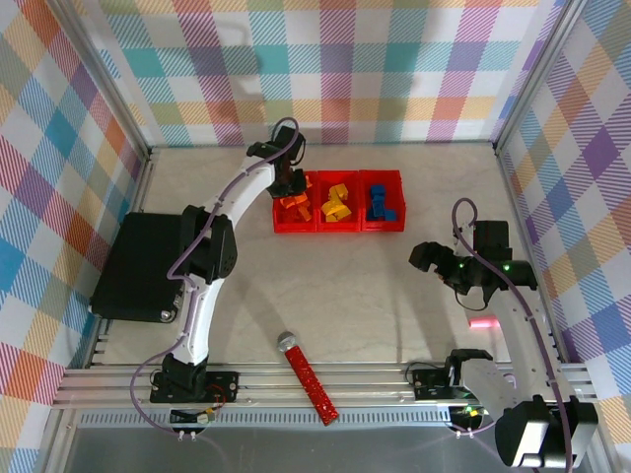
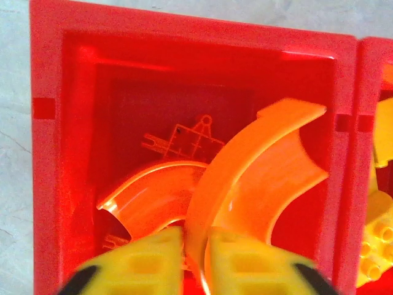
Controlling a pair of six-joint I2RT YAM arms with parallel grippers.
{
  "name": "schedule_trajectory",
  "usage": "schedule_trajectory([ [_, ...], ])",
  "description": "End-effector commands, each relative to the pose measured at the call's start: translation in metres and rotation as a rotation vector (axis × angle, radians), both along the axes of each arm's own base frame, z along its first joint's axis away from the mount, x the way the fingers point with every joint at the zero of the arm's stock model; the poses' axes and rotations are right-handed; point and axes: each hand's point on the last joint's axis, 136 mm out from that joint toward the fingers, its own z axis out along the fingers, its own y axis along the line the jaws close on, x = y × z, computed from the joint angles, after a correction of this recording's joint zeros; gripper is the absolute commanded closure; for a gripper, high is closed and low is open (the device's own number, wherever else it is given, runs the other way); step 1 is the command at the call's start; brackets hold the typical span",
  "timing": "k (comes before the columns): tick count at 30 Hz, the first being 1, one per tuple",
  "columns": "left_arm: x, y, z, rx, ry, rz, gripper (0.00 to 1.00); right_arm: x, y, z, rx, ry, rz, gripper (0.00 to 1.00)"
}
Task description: Sort the legos into containers by color
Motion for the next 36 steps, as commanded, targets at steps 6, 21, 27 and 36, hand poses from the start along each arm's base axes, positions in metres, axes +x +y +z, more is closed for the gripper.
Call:
schedule_trajectory([
  [6,0.003,0.005,0.042,-0.046,-0.078,-0.001,0.3,0.0,-0.002,-0.001,-0.015,-0.016,0.012,0.05],
  [21,-0.076,0.034,0.191,-0.122,-0.545,-0.156,0.05,0.038,-0.029,0.016,-0.154,-0.163,-0.084,0.01],
  [27,-0.125,0.078,0.184,0.027,-0.725,-0.156,0.0,0.08,-0.04,0.03,-0.273,-0.401,-0.053,0.01],
  [36,-0.155,0.144,0.135,0.164,-0.701,0.047,0.0,0.127,-0.053,-0.009,-0.426,-0.525,-0.014,0.01],
])
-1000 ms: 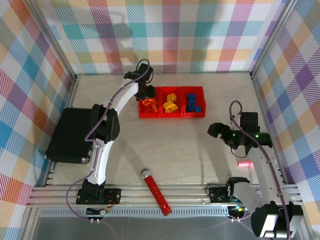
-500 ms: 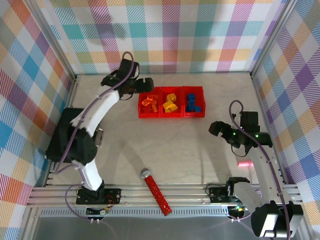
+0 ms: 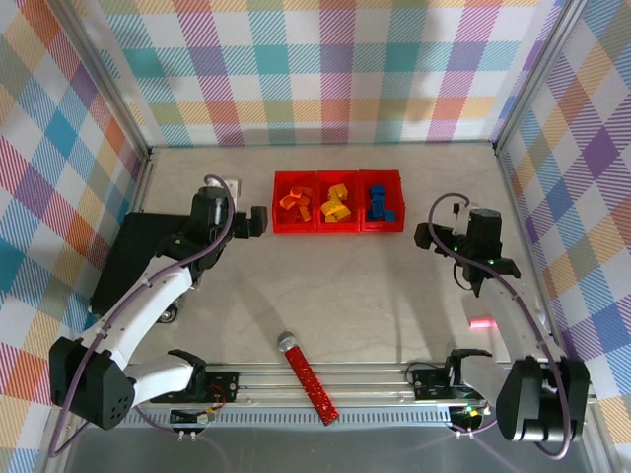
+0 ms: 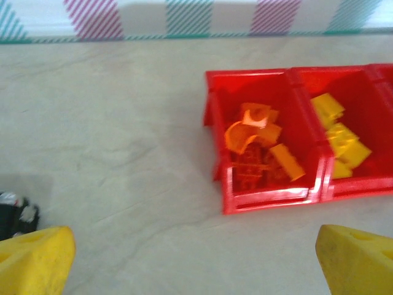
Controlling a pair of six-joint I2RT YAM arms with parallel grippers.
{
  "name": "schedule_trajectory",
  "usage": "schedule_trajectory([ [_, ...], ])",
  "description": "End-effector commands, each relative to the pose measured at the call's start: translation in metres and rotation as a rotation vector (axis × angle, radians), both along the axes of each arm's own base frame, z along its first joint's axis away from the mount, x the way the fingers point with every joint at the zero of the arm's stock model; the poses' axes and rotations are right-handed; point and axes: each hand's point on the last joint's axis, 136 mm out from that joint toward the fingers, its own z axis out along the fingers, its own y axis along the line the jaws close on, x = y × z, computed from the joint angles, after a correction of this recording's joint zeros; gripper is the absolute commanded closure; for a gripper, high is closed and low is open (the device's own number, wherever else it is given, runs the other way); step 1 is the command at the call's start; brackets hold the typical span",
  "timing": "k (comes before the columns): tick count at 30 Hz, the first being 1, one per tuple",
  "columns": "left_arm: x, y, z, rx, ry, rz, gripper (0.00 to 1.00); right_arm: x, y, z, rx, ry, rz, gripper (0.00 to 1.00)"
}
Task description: Sort the legos into containers by color
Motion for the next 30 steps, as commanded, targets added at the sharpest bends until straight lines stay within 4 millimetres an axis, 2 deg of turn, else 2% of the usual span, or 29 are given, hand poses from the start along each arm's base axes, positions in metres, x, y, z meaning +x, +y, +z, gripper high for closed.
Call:
schedule_trajectory([
  [1,0.002,0.033,0.01,0.005,-0.099,0.138,0.0,0.029,-0.01,-0.001,-0.081,-0.144,-0.005,0.01],
  [4,-0.001,0.056,-0.001,-0.011,-0.137,0.201,0.0,0.042,-0.012,-0.02,-0.102,-0.204,-0.008,0.01],
  [6,-0.002,0.066,-0.009,-0.026,-0.171,0.208,0.0,0.047,-0.007,-0.026,-0.117,-0.245,0.033,0.01],
  [9,-0.004,0.078,-0.02,-0.033,-0.201,0.236,0.0,0.054,-0.008,-0.035,-0.143,-0.321,0.039,0.01],
  [12,-0.003,0.087,-0.03,-0.028,-0.222,0.263,0.0,0.057,-0.003,-0.052,-0.141,-0.348,0.066,0.01],
  [17,0.002,0.104,-0.053,0.018,-0.318,0.301,0.0,0.056,0.007,-0.053,-0.162,-0.341,0.117,0.01],
  [22,0.006,0.116,-0.097,0.078,-0.295,0.35,0.0,0.057,0.008,-0.054,-0.16,-0.339,0.12,0.01],
  [24,0.013,0.109,-0.106,0.042,-0.309,0.322,0.0,0.06,0.006,-0.056,-0.159,-0.318,0.105,0.01],
  [25,0.019,0.1,-0.112,0.036,-0.308,0.264,0.0,0.061,0.004,-0.055,-0.159,-0.317,0.094,0.01],
  [27,0.028,0.09,-0.133,0.037,-0.276,0.207,0.0,0.061,0.004,-0.055,-0.16,-0.317,0.092,0.01],
  [28,0.035,0.085,-0.134,0.045,-0.298,0.176,0.0,0.061,0.003,-0.055,-0.16,-0.316,0.09,0.01],
  [30,0.037,0.076,-0.142,0.047,-0.194,0.124,0.0,0.062,0.003,-0.055,-0.161,-0.314,0.085,0.01],
])
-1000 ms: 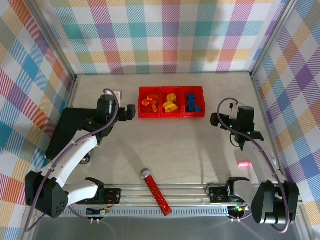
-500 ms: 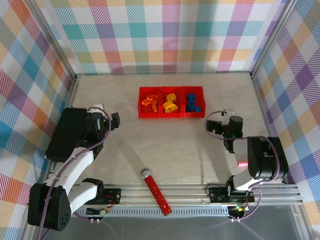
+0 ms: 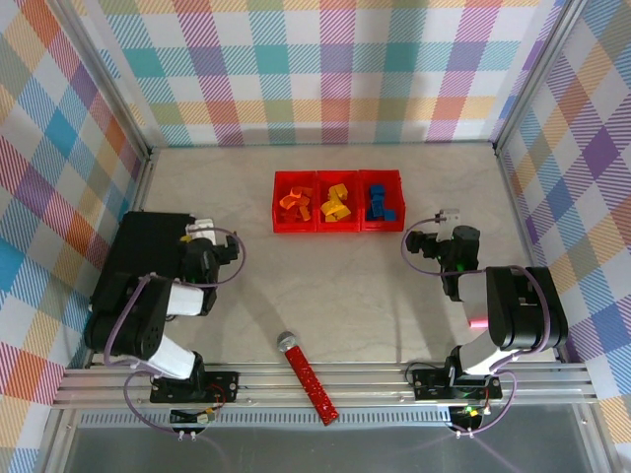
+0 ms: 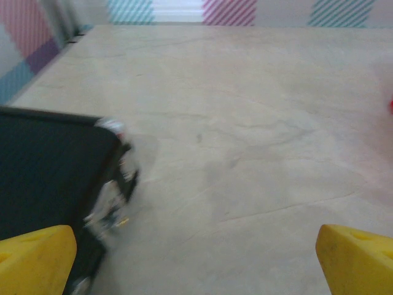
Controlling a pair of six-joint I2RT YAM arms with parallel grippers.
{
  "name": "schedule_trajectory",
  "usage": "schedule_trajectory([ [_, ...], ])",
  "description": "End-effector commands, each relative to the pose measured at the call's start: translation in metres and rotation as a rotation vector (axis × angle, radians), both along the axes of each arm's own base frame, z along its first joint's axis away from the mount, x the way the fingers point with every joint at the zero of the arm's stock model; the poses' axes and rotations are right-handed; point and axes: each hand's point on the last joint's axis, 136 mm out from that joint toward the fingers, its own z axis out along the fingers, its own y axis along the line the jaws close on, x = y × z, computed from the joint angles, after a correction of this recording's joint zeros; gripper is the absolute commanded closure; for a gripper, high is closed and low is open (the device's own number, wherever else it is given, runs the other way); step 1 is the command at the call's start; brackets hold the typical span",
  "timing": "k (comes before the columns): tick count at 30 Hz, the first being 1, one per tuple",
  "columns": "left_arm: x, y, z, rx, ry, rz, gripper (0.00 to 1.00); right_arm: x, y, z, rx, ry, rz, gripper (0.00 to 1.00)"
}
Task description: Sort the legos into containers by color
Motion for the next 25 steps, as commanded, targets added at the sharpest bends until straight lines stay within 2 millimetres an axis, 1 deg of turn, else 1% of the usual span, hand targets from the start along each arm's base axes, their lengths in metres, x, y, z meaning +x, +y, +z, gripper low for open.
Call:
schedule_trajectory([
  [1,0.013,-0.021,-0.001,-0.03,-0.001,-0.124,0.0,0.007,0.001,0.012,-0.008,-0.036,0.001,0.01],
  [5,0.011,-0.022,0.0,-0.033,0.001,-0.136,0.0,0.007,0.001,0.011,-0.007,-0.033,0.0,0.01],
  [6,0.011,-0.019,-0.001,-0.033,0.008,-0.118,0.0,0.007,0.0,0.011,-0.007,-0.033,0.0,0.01],
  [9,0.013,0.001,-0.001,-0.041,0.012,0.009,0.0,0.007,0.0,0.011,-0.007,-0.033,0.0,0.01],
  [10,0.013,0.002,0.0,-0.039,0.009,0.012,0.0,0.007,0.001,0.011,-0.007,-0.033,0.0,0.01],
  [25,0.012,0.001,0.0,-0.038,0.008,0.011,0.0,0.007,0.0,0.011,-0.008,-0.032,-0.002,0.01],
])
